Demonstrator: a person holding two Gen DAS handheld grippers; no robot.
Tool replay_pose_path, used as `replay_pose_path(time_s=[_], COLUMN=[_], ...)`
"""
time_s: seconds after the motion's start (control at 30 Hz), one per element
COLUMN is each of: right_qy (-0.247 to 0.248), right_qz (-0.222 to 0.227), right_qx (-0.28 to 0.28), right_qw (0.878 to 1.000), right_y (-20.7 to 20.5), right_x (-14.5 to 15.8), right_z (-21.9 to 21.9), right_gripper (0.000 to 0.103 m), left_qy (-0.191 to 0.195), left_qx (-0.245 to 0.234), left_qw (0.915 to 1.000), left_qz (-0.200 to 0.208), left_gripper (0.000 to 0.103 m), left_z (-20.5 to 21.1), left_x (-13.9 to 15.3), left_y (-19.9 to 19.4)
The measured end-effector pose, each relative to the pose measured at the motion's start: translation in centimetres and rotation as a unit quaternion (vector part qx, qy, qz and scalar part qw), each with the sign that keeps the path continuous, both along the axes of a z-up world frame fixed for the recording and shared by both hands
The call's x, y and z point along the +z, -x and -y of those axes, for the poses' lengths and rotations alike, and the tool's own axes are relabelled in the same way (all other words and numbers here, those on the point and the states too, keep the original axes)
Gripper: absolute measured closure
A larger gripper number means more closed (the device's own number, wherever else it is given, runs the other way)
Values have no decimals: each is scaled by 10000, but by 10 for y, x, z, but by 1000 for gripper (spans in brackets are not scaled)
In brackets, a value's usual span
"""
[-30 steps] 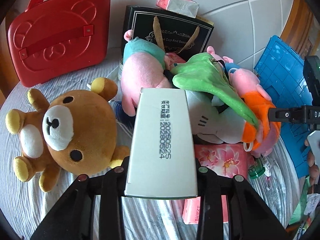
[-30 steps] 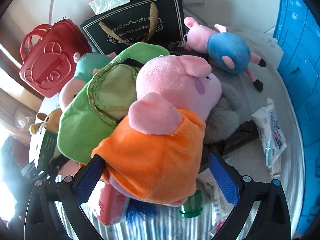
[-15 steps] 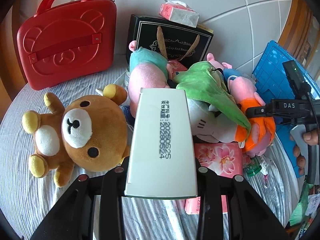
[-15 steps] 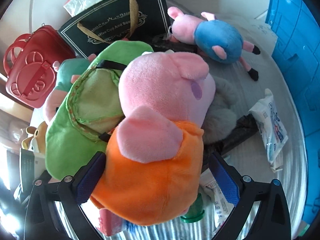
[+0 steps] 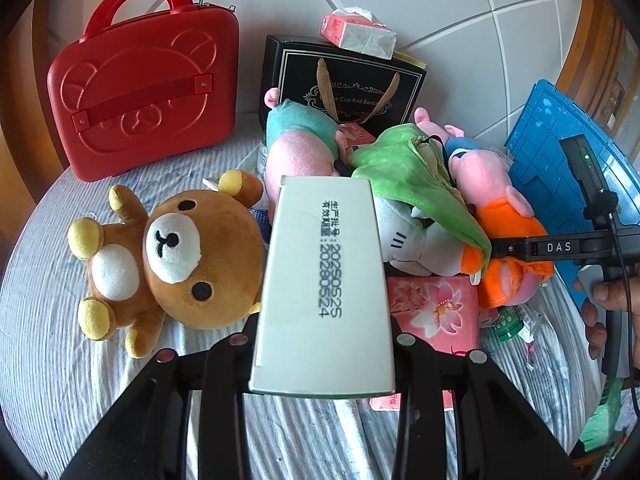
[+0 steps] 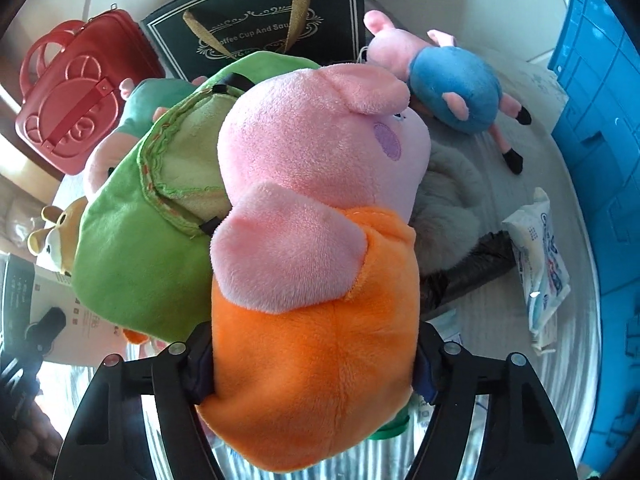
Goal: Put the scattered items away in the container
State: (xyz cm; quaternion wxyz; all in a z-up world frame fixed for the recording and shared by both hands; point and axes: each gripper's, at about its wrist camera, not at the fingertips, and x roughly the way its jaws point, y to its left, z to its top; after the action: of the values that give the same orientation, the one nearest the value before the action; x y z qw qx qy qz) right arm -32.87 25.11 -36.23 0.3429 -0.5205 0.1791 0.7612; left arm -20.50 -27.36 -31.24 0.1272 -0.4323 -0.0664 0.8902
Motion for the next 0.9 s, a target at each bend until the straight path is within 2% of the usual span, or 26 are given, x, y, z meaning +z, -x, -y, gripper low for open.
replay_pose_path(time_s=[0.43, 0.9], right_qy=[-253, -411], right_qz=[-221, -677], right_qx=[438, 909], right_qw=[9985, 9927], right_y=[-14, -61], right_x=[41, 106], right_z=[48, 102], right_gripper=[31, 30], left_qy=[153, 189], left_qx=[128, 328], left_qw=[9996, 9976], left_qz=[-201, -583], left_gripper=[70, 70], left_z=[-6, -24], left_x=[41, 114], left_y=[-30, -79])
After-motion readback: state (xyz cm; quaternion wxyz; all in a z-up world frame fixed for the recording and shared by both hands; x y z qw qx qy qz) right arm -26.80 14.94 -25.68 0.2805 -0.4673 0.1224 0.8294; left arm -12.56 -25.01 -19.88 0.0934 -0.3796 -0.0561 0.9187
